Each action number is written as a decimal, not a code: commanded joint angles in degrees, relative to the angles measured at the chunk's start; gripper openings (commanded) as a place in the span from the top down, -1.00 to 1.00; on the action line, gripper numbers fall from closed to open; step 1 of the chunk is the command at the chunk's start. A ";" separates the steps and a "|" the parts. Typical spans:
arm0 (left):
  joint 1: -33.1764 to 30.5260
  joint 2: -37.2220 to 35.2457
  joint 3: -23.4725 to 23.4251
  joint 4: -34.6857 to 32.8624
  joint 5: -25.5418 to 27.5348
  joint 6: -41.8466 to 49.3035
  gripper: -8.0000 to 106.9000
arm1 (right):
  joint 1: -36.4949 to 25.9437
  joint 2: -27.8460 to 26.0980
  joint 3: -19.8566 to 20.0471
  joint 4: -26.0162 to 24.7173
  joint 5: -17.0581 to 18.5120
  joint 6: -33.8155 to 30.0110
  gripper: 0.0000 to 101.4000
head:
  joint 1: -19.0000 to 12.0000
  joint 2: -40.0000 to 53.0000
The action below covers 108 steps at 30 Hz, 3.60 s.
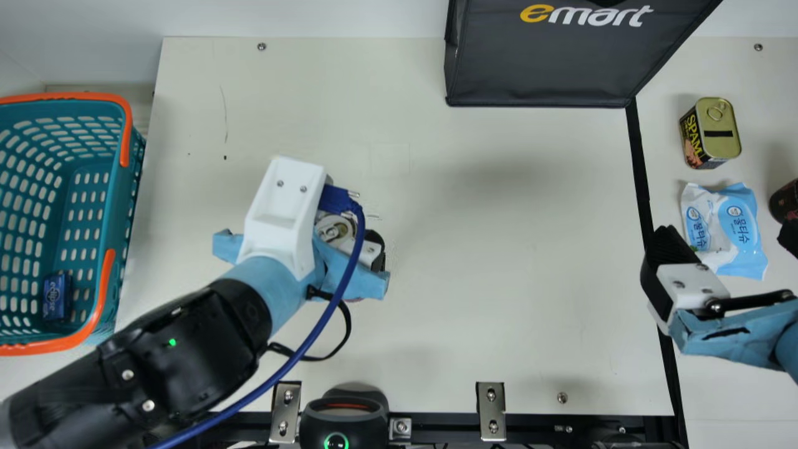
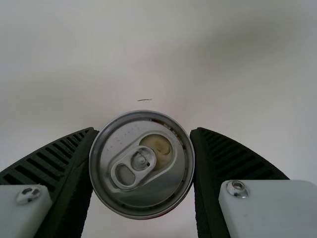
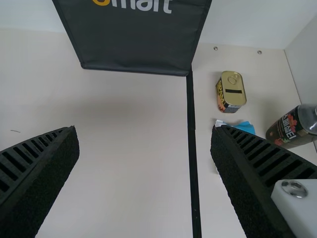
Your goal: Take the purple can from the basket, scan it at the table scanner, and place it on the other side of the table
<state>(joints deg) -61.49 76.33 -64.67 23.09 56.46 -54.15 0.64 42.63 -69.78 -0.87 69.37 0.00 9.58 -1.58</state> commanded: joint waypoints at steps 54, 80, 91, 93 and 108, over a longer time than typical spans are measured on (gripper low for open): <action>-1.87 -7.18 14.22 -0.39 -18.60 14.28 1.00 | 0.00 0.00 0.00 0.00 0.00 0.00 -0.87 | -1.66 0.00; 7.61 -12.68 16.30 -29.50 -23.04 67.27 1.00 | 0.00 0.00 0.00 0.00 0.00 0.00 -0.87 | -1.66 0.00; 16.36 -11.86 12.68 -46.52 -15.57 93.39 1.00 | 0.00 0.00 0.00 0.00 0.00 0.00 -0.87 | -1.66 0.00; 18.12 -11.50 12.19 -49.62 -13.92 97.94 1.00 | 0.00 0.00 0.00 0.00 0.00 0.00 -0.87 | -1.66 0.00; 32.40 -7.45 11.19 -64.72 -1.94 124.77 1.00 | 0.00 0.00 0.00 0.00 0.06 0.00 -0.87 | -1.66 0.00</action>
<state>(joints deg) -30.08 68.73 -53.58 -40.83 53.80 66.39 0.64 42.63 -69.78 -0.87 69.43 0.00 9.67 -1.58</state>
